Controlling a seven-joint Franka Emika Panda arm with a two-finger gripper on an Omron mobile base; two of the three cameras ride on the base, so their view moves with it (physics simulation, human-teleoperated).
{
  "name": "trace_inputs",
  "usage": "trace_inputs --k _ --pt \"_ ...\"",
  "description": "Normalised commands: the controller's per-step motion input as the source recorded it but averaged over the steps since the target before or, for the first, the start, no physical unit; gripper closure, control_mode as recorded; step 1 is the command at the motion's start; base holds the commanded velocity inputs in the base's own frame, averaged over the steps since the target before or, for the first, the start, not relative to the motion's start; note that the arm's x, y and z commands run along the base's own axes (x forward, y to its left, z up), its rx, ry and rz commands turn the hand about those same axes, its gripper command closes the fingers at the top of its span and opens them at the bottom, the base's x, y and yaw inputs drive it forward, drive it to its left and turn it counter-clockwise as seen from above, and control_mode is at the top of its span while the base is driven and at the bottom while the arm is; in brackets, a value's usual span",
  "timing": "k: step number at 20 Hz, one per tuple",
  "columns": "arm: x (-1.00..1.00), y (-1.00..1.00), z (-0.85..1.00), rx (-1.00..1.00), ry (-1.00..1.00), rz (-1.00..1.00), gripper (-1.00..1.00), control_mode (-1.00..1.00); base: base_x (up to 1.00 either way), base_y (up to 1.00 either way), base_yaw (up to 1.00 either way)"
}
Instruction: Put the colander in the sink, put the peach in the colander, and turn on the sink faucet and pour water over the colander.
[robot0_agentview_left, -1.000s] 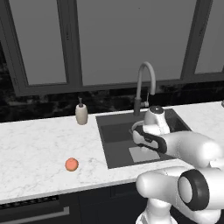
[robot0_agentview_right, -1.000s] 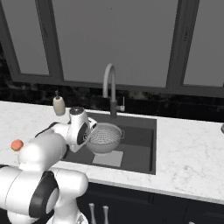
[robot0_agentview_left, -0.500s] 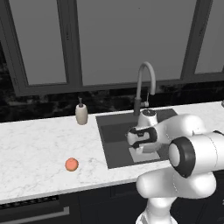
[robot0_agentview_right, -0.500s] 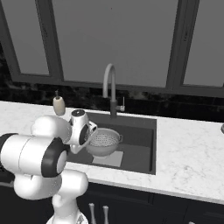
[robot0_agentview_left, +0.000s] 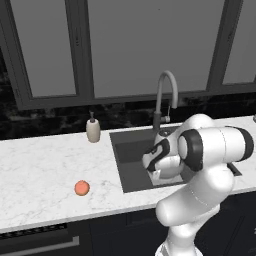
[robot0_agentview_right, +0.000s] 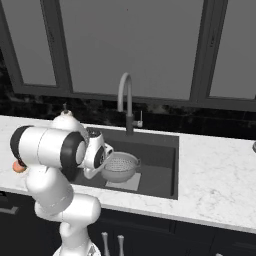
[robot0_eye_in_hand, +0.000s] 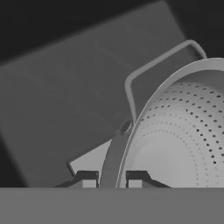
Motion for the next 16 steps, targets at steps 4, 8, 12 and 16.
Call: trace_inputs --k 4,8,12,16 --pt "0.15 0.00 -0.49 0.00 0.00 0.00 1.00 -1.00 0.00 0.00 0.00" --pt "0.15 0.00 -0.29 0.00 0.00 0.00 1.00 -1.00 0.00 0.00 0.00" --pt "0.12 -0.01 -0.23 0.00 0.00 0.00 1.00 -1.00 0.00 0.00 0.00" --pt "0.04 -0.11 -0.06 0.00 0.00 0.00 1.00 -1.00 0.00 0.00 0.00"
